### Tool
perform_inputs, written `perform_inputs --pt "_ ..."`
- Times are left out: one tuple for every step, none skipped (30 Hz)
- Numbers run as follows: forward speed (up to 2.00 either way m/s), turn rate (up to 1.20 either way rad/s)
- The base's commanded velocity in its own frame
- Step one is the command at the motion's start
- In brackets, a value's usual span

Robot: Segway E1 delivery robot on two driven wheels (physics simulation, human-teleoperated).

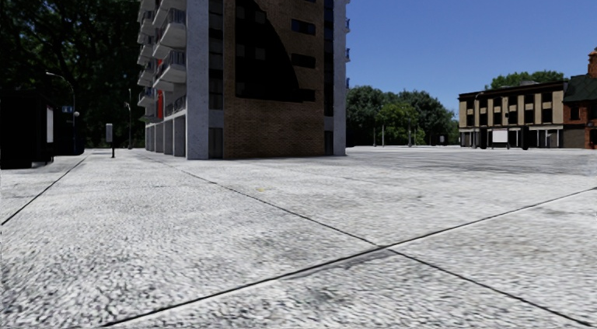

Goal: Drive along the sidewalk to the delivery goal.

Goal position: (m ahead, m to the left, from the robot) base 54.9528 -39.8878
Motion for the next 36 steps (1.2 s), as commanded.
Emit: perform_inputs --pt "2.00 -0.43" --pt "2.00 -0.43" --pt "2.00 -0.43" --pt "2.00 -0.43" --pt "2.00 -0.43" --pt "2.00 -0.43" --pt "2.00 -0.43" --pt "2.00 -0.43" --pt "2.00 -0.43" --pt "2.00 -0.43" --pt "2.00 -0.43" --pt "2.00 -0.43" --pt "2.00 -0.43" --pt "2.00 -0.43" --pt "2.00 -0.43" --pt "2.00 -0.43" --pt "2.00 -0.43" --pt "2.00 -0.43" --pt "2.00 -0.43" --pt "2.00 -0.43" --pt "2.00 -0.43" --pt "2.00 -0.43" --pt "2.00 -0.43" --pt "2.00 -0.43" --pt "2.00 -0.43" --pt "2.00 -0.43" --pt "2.00 -0.06" --pt "2.00 0.00" --pt "2.00 0.00" --pt "2.00 0.00" --pt "2.00 0.00" --pt "2.00 0.00" --pt "2.00 0.00" --pt "2.00 0.00" --pt "2.00 0.00" --pt "2.00 0.00"
